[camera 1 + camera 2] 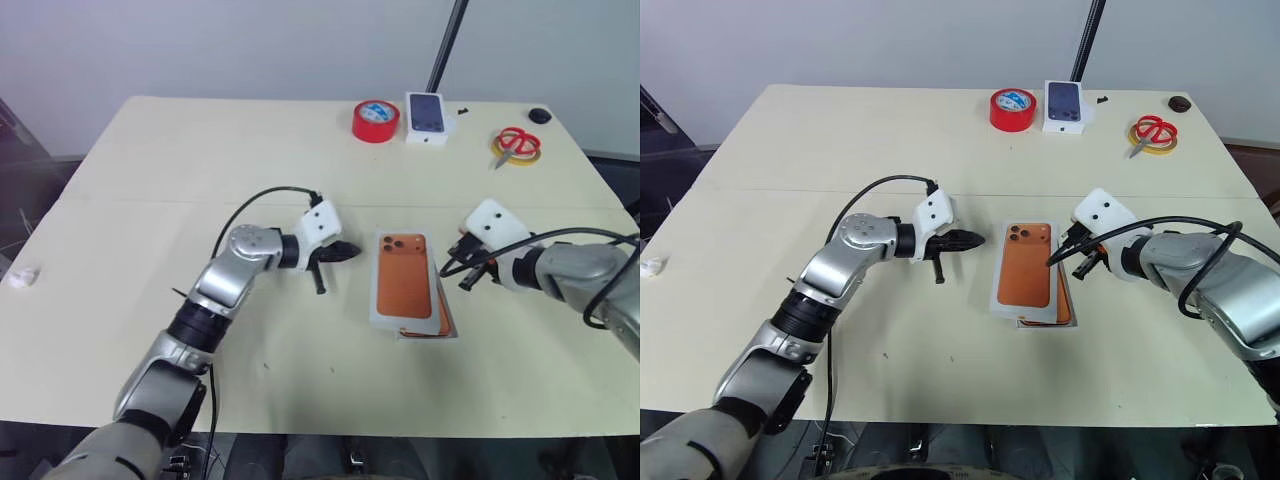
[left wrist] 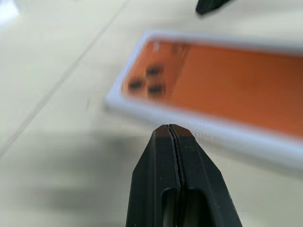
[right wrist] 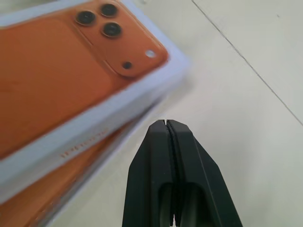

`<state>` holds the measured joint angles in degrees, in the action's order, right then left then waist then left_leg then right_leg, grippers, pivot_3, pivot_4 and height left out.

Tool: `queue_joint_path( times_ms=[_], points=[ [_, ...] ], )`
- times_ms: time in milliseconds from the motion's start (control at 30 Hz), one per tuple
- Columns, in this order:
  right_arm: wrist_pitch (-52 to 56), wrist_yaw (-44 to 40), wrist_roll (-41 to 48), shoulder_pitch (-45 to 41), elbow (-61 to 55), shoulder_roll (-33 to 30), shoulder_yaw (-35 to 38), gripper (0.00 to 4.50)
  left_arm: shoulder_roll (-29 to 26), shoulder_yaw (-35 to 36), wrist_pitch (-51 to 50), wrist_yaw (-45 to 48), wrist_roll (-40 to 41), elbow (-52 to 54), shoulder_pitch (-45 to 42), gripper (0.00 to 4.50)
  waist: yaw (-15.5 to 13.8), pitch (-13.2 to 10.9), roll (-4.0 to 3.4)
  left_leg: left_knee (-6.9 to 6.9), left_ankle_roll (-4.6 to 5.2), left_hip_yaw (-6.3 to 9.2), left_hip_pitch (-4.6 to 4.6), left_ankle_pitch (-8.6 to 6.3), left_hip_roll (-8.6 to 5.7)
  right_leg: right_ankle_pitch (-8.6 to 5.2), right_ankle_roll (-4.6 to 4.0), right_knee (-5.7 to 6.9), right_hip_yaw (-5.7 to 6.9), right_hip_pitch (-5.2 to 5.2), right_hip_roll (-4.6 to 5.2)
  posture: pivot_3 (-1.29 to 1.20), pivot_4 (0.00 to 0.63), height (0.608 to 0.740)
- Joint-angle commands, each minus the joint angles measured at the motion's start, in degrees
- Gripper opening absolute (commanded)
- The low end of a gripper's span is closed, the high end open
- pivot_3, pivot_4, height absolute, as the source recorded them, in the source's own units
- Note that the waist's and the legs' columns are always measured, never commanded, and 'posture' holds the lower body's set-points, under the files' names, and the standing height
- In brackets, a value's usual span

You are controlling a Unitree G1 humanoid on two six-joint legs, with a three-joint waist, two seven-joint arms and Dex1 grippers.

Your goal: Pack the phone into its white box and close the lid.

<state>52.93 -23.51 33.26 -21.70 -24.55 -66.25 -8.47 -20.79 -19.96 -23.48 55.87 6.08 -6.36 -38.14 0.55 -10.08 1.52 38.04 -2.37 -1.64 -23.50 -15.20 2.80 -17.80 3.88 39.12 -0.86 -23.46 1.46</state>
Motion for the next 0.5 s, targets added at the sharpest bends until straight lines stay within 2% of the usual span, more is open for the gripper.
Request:
queue_joint_path(
  times_ms=[33,267,500],
  points=[
    [-0.7,-1.5,-4.7,-0.2,-0.7,0.7,0.0,0.04,-0.6,-3.3,0.2,1.7,-1.7,2.8,1.1,0.00,-0.1,0.0,0.00,0.00,0.00,0.00,0.00,0.00,0.00,0.00,0.00,0.00,0.00,0.00,0.01,0.00,0.150,0.732],
    [0.1,-5.3,-9.2,0.1,-2.1,2.4,-0.8,0.04,6.9,-3.8,-1.1,-1.9,-1.6,0.4,0.4,0.00,-0.2,0.0,0.00,0.07,0.00,0.00,-0.02,0.00,-0.06,0.00,0.00,0.00,0.00,0.03,0.02,0.00,0.150,0.732],
    [2.0,-6.8,-11.9,0.6,-4.9,5.1,-1.3,0.04,8.4,-4.4,-0.6,-1.0,-1.5,1.4,0.3,0.00,0.2,0.0,-0.03,0.06,0.00,0.02,0.05,0.00,-0.02,0.00,0.00,0.08,-0.01,0.02,-0.06,0.00,0.150,0.732]
  ],
)
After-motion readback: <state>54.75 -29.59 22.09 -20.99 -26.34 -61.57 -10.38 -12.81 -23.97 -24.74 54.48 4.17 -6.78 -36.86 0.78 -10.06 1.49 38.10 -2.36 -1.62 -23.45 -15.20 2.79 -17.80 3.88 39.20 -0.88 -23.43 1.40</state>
